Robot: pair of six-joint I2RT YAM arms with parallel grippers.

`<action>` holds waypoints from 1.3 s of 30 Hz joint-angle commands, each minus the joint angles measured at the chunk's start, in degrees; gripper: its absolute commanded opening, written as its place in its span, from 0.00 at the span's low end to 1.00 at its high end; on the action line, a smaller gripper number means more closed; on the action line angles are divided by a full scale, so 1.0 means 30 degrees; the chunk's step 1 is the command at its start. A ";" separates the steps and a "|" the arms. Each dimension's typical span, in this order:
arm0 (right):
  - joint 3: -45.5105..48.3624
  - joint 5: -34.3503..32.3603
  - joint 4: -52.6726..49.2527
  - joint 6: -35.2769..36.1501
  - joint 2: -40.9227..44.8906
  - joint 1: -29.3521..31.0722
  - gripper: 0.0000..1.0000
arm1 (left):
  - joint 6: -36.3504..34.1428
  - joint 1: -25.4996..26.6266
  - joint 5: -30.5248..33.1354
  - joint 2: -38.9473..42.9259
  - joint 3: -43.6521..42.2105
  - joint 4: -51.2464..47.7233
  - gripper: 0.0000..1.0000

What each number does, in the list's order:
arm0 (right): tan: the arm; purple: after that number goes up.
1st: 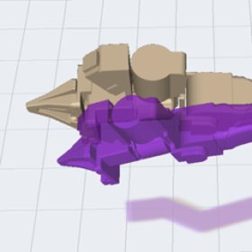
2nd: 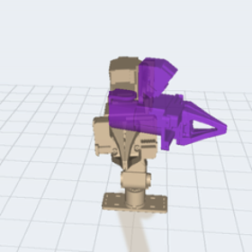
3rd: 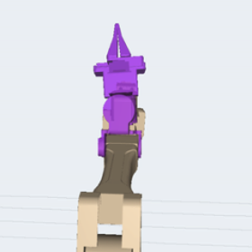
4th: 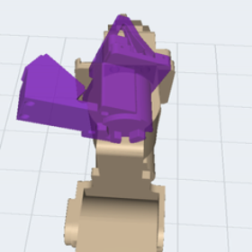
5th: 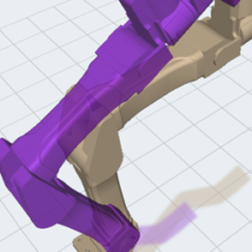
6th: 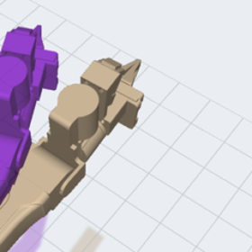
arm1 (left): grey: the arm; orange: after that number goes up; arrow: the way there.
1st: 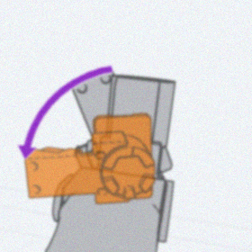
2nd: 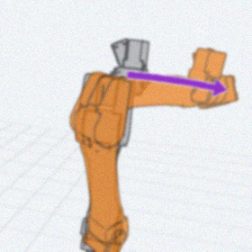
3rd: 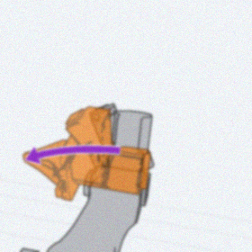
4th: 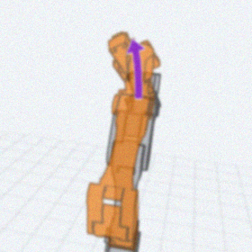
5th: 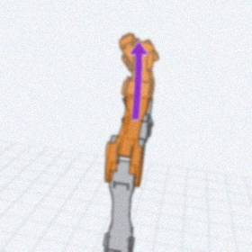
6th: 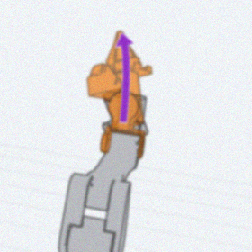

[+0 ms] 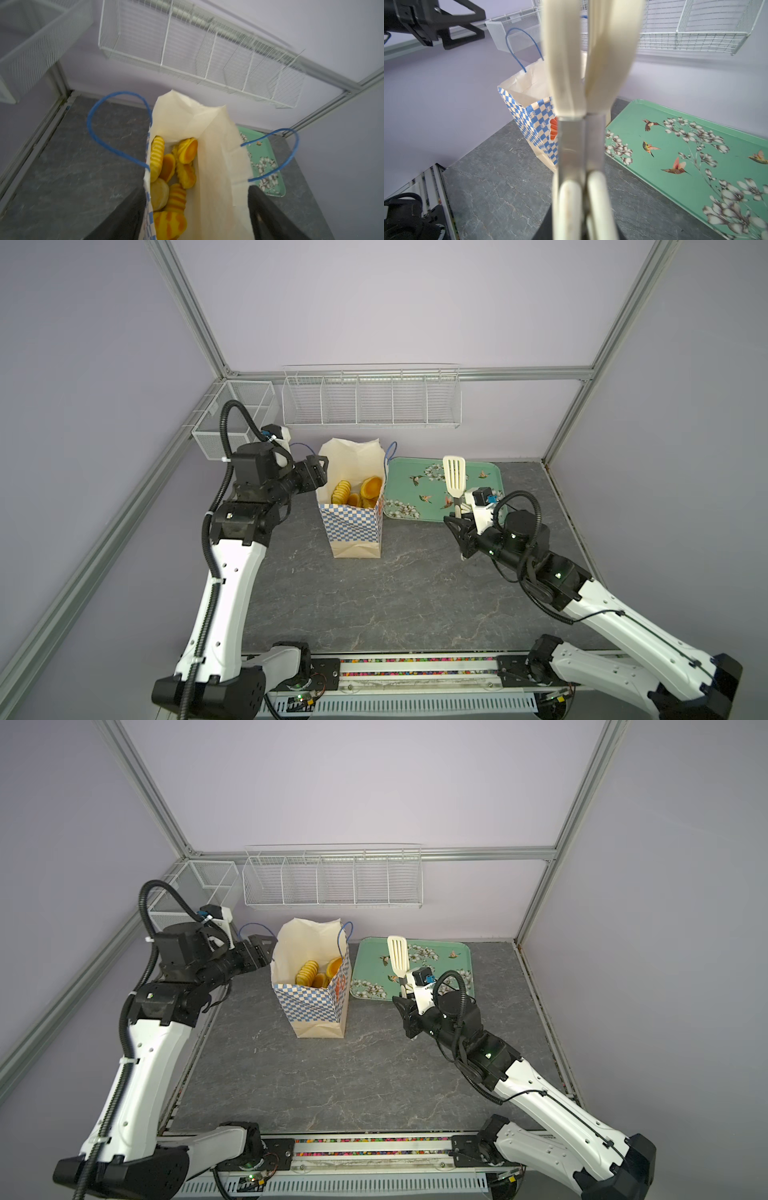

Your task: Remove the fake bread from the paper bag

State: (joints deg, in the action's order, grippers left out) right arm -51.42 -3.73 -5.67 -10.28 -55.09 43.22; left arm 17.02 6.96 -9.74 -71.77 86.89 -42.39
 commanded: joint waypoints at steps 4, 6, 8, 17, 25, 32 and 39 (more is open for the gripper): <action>-0.0204 -0.0986 0.0405 0.1405 -0.0151 -0.0065 0.20 | -0.0947 -0.0298 0.1345 -0.2252 0.1109 -0.2989 0.77; -0.0204 -0.0999 0.0424 0.1746 -0.0274 -0.0079 0.21 | -0.0955 -0.0328 0.1519 -0.2949 0.1261 -0.2712 0.77; -0.0204 -0.1072 0.0396 0.2002 -0.0427 -0.0066 0.21 | -0.1003 -0.0328 0.1547 -0.3574 0.1427 -0.2434 0.77; -0.0570 -0.1123 0.0180 0.2521 -0.1311 -0.0057 0.22 | -0.1189 -0.0328 0.1400 -0.6396 0.1990 -0.0573 0.70; -0.0752 -0.1408 -0.0210 0.2688 -0.1499 -0.0074 0.23 | -0.1901 -0.0328 0.1252 -0.8624 0.3855 -0.0632 0.29; -0.1367 -0.1365 -0.0750 0.2642 -0.1953 -0.0075 0.23 | -0.3580 -0.0338 0.2995 -0.8717 0.4859 -0.1457 0.00; -0.2011 -0.1301 -0.0994 0.2483 -0.2369 -0.0069 0.23 | -0.5789 -0.0385 0.6172 -0.7772 0.5288 -0.2537 0.00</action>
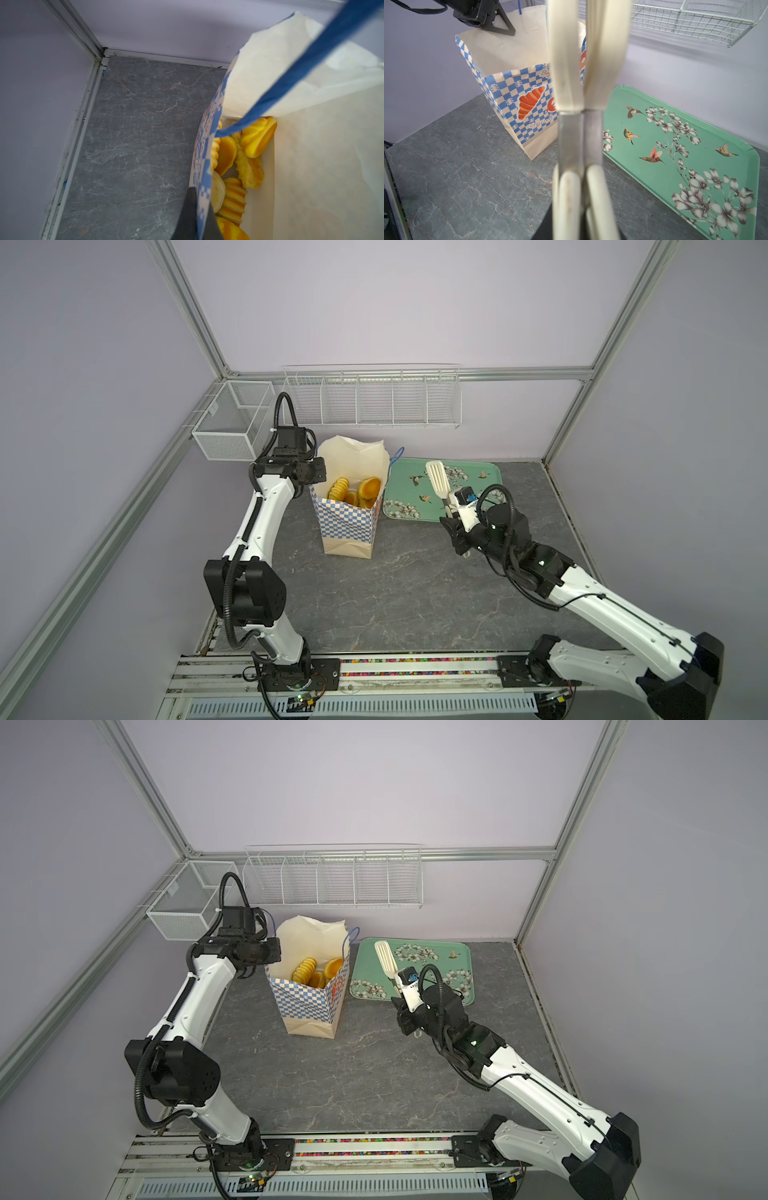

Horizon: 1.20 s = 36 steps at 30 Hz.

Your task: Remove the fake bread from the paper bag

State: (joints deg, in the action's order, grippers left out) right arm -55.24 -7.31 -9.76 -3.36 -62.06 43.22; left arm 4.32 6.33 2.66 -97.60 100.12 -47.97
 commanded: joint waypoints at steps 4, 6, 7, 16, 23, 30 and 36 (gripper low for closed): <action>-0.1059 0.0128 0.0207 -0.0073 -0.0371 -0.0064 0.23 | -0.3276 -0.0173 0.3371 0.1781 0.0474 -0.1020 0.00; -0.1261 0.0316 0.0028 -0.0212 -0.0559 -0.0056 0.23 | -0.4029 -0.0175 0.3627 0.2377 -0.0110 -0.0845 0.00; -0.1435 0.0491 -0.0168 -0.0280 -0.0650 -0.0064 0.23 | -0.4373 -0.0170 0.3755 0.2729 -0.0467 -0.0700 0.00; -0.1625 0.1109 -0.1640 -0.0967 -0.0655 -0.0048 0.25 | -0.5497 0.1479 0.3629 0.5376 -0.4117 0.0824 0.00; -0.2248 0.1605 -0.4175 -0.1542 -0.0728 0.0030 0.27 | -0.5135 0.4119 0.4283 0.6735 -0.7014 0.2014 0.00; -0.2273 0.1692 -0.6437 -0.1976 0.0428 0.0096 0.27 | -0.4371 0.6236 0.4761 0.8220 -0.8770 0.3122 0.00; -0.1904 0.1910 -0.7447 -0.2278 0.1701 0.0195 0.28 | -0.3685 0.7317 0.5263 0.9363 -0.9168 0.3391 0.00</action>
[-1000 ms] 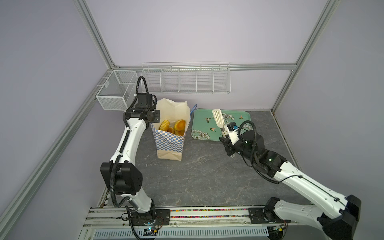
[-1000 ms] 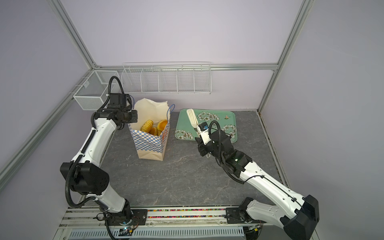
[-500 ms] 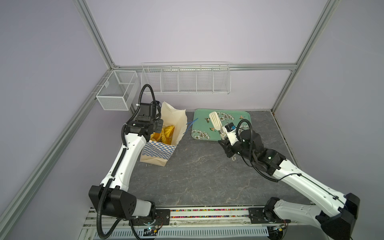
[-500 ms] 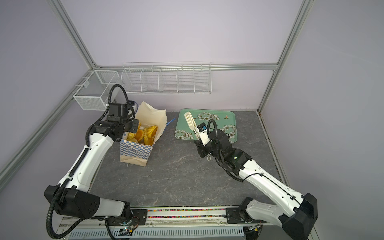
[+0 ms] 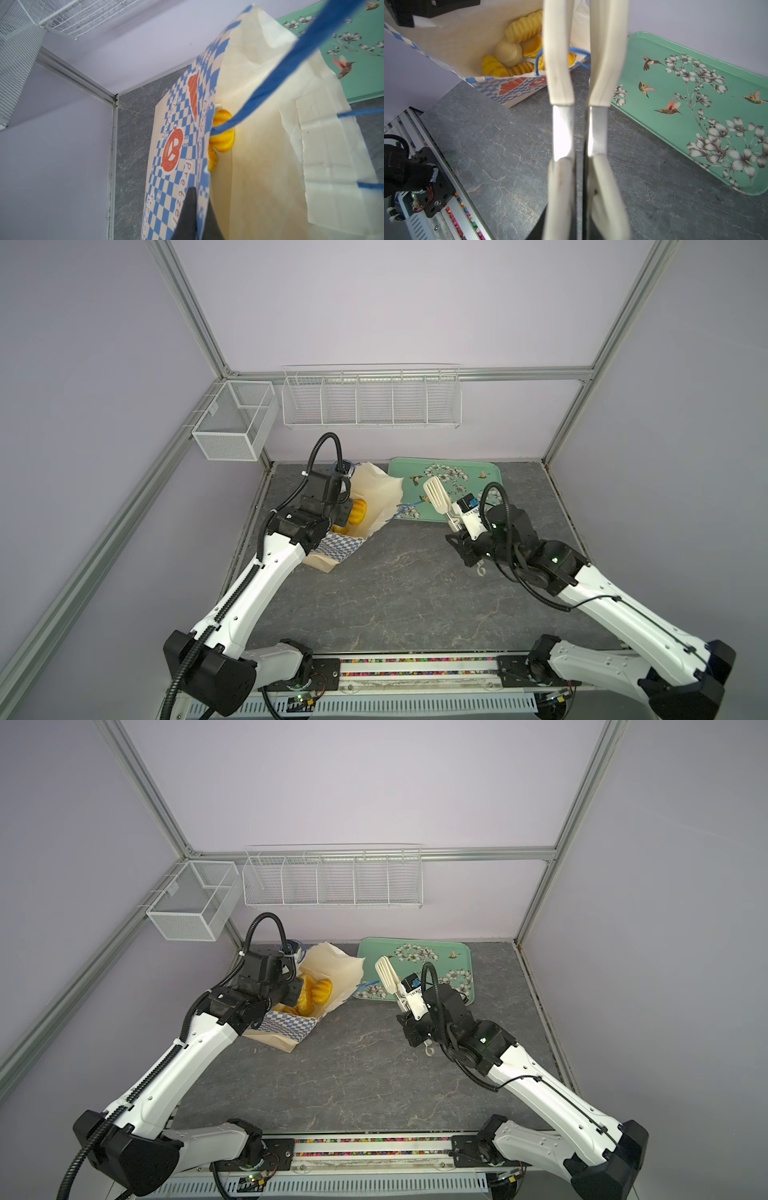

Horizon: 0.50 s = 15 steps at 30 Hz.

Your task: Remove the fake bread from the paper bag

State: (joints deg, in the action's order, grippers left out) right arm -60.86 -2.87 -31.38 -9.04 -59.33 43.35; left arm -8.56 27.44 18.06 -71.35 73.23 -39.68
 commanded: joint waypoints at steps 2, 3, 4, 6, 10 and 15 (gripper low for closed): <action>0.0013 0.0738 -0.0484 -0.0382 0.0981 0.0193 0.28 | 0.0865 0.0461 0.0116 0.0949 -0.0312 0.0651 0.00; -0.0037 0.0957 -0.0675 -0.0355 0.0997 0.0232 0.28 | 0.0987 0.0545 0.0131 0.1096 -0.0339 0.0630 0.00; -0.0161 0.1271 -0.0901 -0.0289 0.0947 0.0262 0.28 | 0.1139 0.0616 0.0143 0.1231 -0.0381 0.0594 0.00; -0.0529 0.1938 -0.1438 -0.0152 0.0660 0.0445 0.29 | 0.1362 0.0837 0.0200 0.1479 -0.0504 0.0598 0.00; -0.1670 0.2221 -0.2524 0.0001 -0.0607 0.1632 0.30 | 0.1700 0.1539 0.0769 0.1853 -0.0811 0.0598 0.00; -0.3037 0.1621 -0.3434 -0.0276 -0.2421 0.3210 0.30 | 0.1921 0.2082 0.1945 0.2045 -0.0805 0.0233 0.00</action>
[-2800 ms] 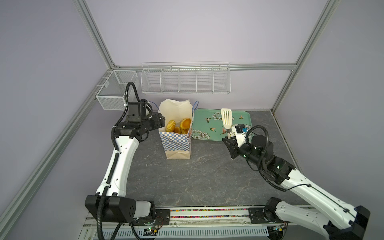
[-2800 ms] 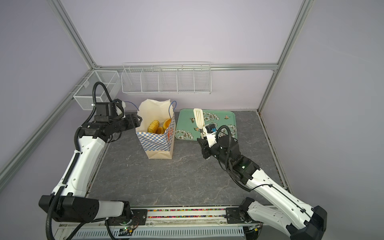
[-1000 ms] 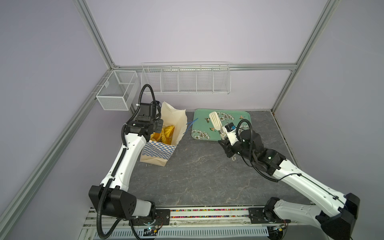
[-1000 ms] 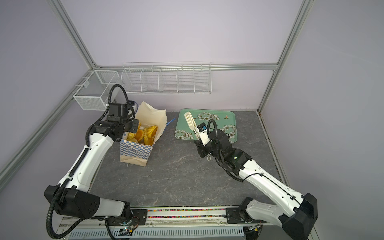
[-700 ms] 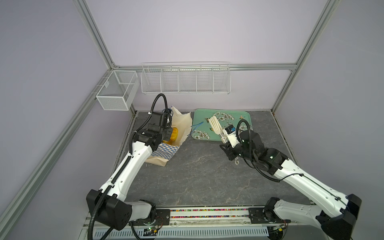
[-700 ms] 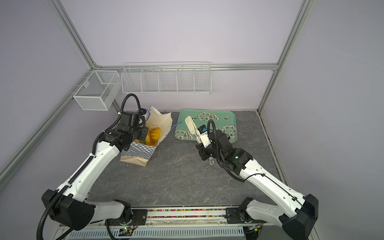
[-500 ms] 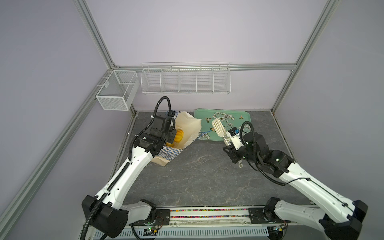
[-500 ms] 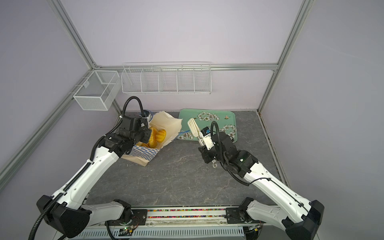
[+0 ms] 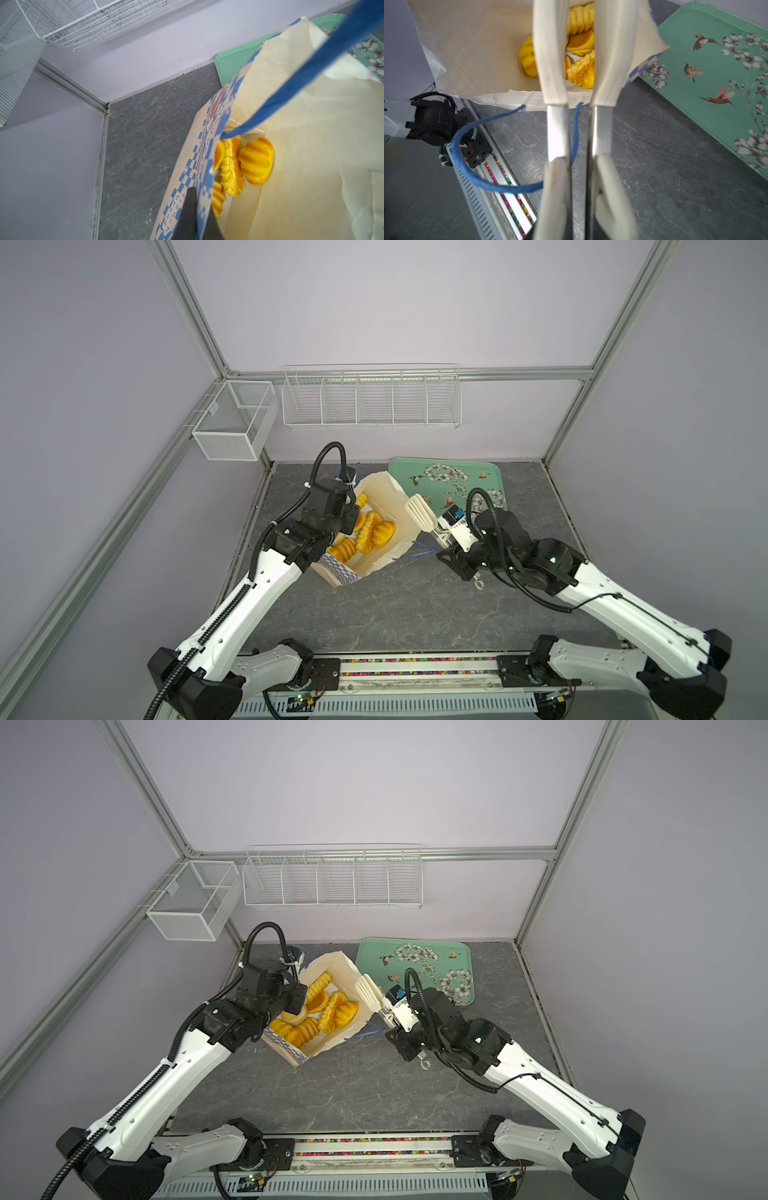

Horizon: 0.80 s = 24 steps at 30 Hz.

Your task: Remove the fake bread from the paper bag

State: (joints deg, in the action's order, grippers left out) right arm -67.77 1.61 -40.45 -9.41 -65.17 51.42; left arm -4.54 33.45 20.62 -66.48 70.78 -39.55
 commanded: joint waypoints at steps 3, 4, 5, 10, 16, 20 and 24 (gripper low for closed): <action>-0.0956 0.0116 0.0064 -0.0481 -0.1071 0.0819 0.30 | 0.0817 0.0067 0.3038 0.0367 0.0523 -0.0444 0.00; -0.1061 0.0135 0.0258 -0.0590 -0.1245 0.0845 0.30 | 0.0797 -0.0051 0.3637 0.0364 0.0737 -0.0670 0.00; -0.1229 0.0111 0.0410 -0.0643 -0.1394 0.0820 0.30 | 0.0622 -0.0306 0.3799 0.0335 0.0980 -0.0893 0.00; -0.2603 -0.0544 0.1138 -0.0838 -0.2084 0.0834 0.30 | 0.0328 -0.3867 0.1584 0.0450 0.2161 -0.1949 0.00; -0.4323 -0.0969 0.1371 -0.0103 -0.2932 0.0681 0.30 | -0.1558 -0.7220 0.0662 0.0295 0.3312 -0.2168 0.00; -0.4266 -0.1130 0.1998 -0.0159 -0.3067 0.0332 0.30 | -0.2480 -0.8049 0.0625 -0.0100 0.3889 -0.1672 0.00; -0.4130 -0.0597 0.1661 -0.0264 -0.3490 -0.0236 0.30 | -0.2769 -0.7979 -0.0606 -0.0427 0.3362 -0.0894 0.00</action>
State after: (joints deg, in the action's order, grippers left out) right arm -79.96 -0.58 -37.21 -10.55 -74.78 51.70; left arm -10.79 9.41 22.06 -67.33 79.81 -46.33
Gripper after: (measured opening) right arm 0.301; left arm 0.047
